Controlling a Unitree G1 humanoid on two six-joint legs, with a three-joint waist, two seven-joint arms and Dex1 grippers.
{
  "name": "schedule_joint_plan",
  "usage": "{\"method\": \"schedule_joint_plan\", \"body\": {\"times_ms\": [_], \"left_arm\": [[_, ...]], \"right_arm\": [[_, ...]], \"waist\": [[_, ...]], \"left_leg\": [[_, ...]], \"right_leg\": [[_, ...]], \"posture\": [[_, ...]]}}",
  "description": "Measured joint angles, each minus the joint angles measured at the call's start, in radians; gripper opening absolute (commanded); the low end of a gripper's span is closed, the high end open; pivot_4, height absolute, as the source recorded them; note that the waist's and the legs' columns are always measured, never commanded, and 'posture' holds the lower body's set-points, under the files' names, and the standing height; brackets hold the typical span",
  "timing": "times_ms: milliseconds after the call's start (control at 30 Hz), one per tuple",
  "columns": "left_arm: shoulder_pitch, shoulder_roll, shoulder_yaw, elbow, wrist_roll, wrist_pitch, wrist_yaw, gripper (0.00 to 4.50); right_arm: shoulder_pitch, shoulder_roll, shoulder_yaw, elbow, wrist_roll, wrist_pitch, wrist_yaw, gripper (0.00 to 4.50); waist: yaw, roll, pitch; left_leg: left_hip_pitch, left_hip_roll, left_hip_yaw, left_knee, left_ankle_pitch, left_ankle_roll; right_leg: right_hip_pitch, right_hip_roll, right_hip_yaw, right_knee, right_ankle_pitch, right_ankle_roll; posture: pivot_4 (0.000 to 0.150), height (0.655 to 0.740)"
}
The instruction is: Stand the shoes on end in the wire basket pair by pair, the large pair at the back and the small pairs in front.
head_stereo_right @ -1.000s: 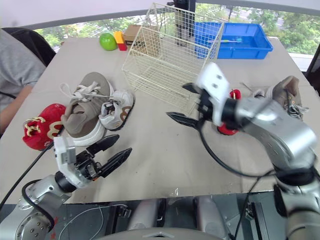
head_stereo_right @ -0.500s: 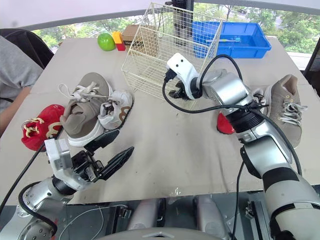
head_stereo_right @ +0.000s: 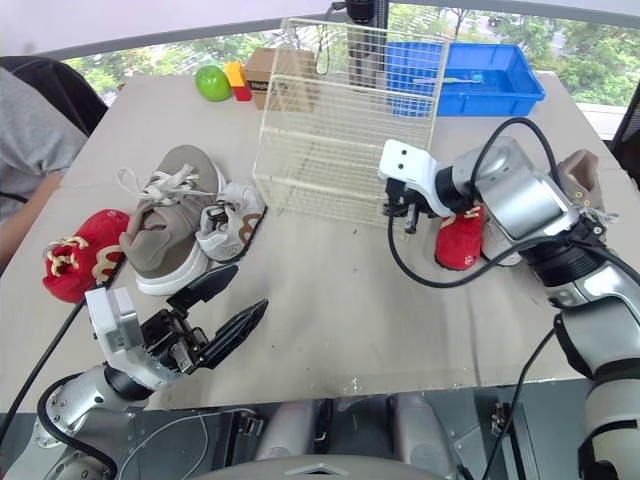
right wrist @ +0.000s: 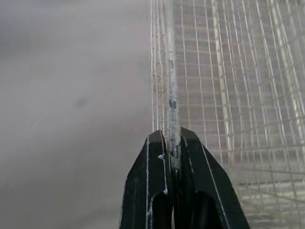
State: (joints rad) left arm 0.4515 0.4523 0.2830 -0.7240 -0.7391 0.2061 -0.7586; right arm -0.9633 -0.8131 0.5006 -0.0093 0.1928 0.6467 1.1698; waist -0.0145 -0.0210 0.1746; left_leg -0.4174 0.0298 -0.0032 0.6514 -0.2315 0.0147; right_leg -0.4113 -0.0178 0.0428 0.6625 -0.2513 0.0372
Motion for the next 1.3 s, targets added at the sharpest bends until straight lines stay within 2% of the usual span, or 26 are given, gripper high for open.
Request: {"method": "schedule_joint_plan", "body": {"times_ms": [100,233,333,533,700,767,900,933,967,1033,1067,1200,1233,1300], "left_arm": [[0.011,0.004,0.019,0.009,0.0,-0.011,-0.011,4.5],[0.024,0.014,0.03,0.033,0.002,-0.017,-0.023,4.5],[0.028,0.018,0.031,0.038,0.006,-0.02,-0.025,4.5],[0.056,0.023,0.063,0.047,0.009,-0.039,-0.033,4.5],[0.065,0.023,0.063,0.062,0.01,-0.048,-0.053,4.5],[0.067,0.023,0.064,0.069,0.01,-0.051,-0.056,4.5],[0.084,0.003,0.086,0.071,0.01,-0.063,-0.031,4.5],[0.1,-0.04,0.122,0.071,0.005,-0.063,0.024,4.5],[0.104,-0.047,0.13,0.072,0.004,-0.063,0.036,4.5],[0.119,-0.119,0.193,0.047,0.003,-0.055,0.184,4.5],[0.127,-0.159,0.227,0.026,0.001,-0.043,0.271,4.5],[0.154,-0.202,0.315,-0.062,0.014,0.034,0.531,4.5],[0.153,-0.195,0.325,-0.076,0.017,0.058,0.568,4.5],[0.131,-0.116,0.328,-0.095,0.031,0.134,0.618,4.5]], "right_arm": [[0.056,-0.052,-0.031,-0.037,0.001,-0.066,0.069,0.07],[0.093,-0.059,-0.056,-0.107,0.012,-0.032,0.099,0.07],[0.109,-0.047,-0.068,-0.159,0.018,0.034,0.089,0.07],[0.19,-0.054,-0.126,-0.375,0.077,0.247,0.028,0.07],[0.221,-0.063,-0.146,-0.42,0.099,0.271,-0.002,0.07],[0.238,-0.062,-0.153,-0.418,0.092,0.223,-0.013,0.07],[0.286,-0.024,-0.217,-0.364,0.108,0.089,-0.022,1.23],[0.34,0.002,-0.294,-0.355,0.144,0.02,-0.015,1.84],[0.347,0.006,-0.304,-0.355,0.152,0.008,-0.013,2.17],[0.439,0.07,-0.42,-0.377,0.245,-0.087,0.01,3.13],[0.484,0.087,-0.446,-0.4,0.289,-0.12,0.024,3.13],[0.581,0.136,-0.506,-0.465,0.364,-0.191,0.014,3.13],[0.59,0.148,-0.512,-0.486,0.377,-0.193,0.001,3.13],[0.601,0.175,-0.508,-0.533,0.402,-0.193,-0.036,3.13]], "waist": [[0.0,0.0,0.0],[0.0,0.0,0.0],[0.0,0.0,0.0],[0.001,0.0,0.0],[0.0,0.0,0.0],[0.0,0.0,0.0],[0.0,0.0,0.0],[0.001,-0.001,0.0],[0.001,-0.001,0.0],[0.002,-0.003,-0.001],[0.002,-0.003,-0.001],[0.002,-0.003,-0.001],[0.001,-0.003,-0.001],[0.003,-0.003,-0.001]], "left_leg": [[0.0,0.001,0.0,0.0,0.0,0.0],[0.001,0.001,0.001,0.0,0.0,0.0],[0.001,0.001,0.001,0.001,0.0,0.0],[0.0,0.001,0.0,0.0,0.0,0.0],[0.001,0.001,0.001,0.001,0.0,0.0],[0.001,0.001,0.001,0.001,0.0,0.0],[0.001,0.001,0.002,0.001,0.0,0.0],[0.001,0.001,0.001,0.001,0.0,0.0],[0.001,0.001,0.002,0.001,0.0,0.0],[0.0,0.003,0.0,0.001,0.0,0.0],[0.001,0.003,0.0,0.001,0.0,0.0],[0.002,0.003,0.0,0.002,0.0,0.0],[0.003,0.003,0.0,0.002,0.0,0.0],[0.003,0.002,0.0,0.003,0.001,-0.001]], "right_leg": [[0.0,0.001,0.0,0.0,0.0,0.0],[0.0,0.001,0.001,0.0,0.0,0.0],[0.0,0.001,0.001,0.0,0.0,0.0],[0.0,0.001,0.001,0.0,0.0,0.0],[0.0,0.001,0.001,0.0,-0.002,-0.003],[0.0,0.001,0.001,0.0,-0.002,-0.003],[0.0,0.002,0.002,0.0,-0.002,-0.002],[0.001,0.001,0.001,0.0,0.0,0.0],[0.001,0.001,0.002,0.0,0.0,0.0],[0.002,0.002,0.0,-0.001,0.0,0.001],[0.002,0.001,0.0,-0.001,0.0,0.001],[0.002,0.002,0.001,0.001,0.0,0.001],[0.003,0.003,0.001,0.001,0.0,0.001],[0.003,0.004,0.0,0.002,-0.004,0.0]], "posture": [[0.15,0.74],[0.15,0.74],[0.15,0.74],[0.15,0.74],[0.15,0.74],[0.15,0.74],[0.15,0.74],[0.15,0.74],[0.15,0.74],[0.15,0.74],[0.15,0.74],[0.15,0.74],[0.15,0.74],[0.15,0.74]]}}
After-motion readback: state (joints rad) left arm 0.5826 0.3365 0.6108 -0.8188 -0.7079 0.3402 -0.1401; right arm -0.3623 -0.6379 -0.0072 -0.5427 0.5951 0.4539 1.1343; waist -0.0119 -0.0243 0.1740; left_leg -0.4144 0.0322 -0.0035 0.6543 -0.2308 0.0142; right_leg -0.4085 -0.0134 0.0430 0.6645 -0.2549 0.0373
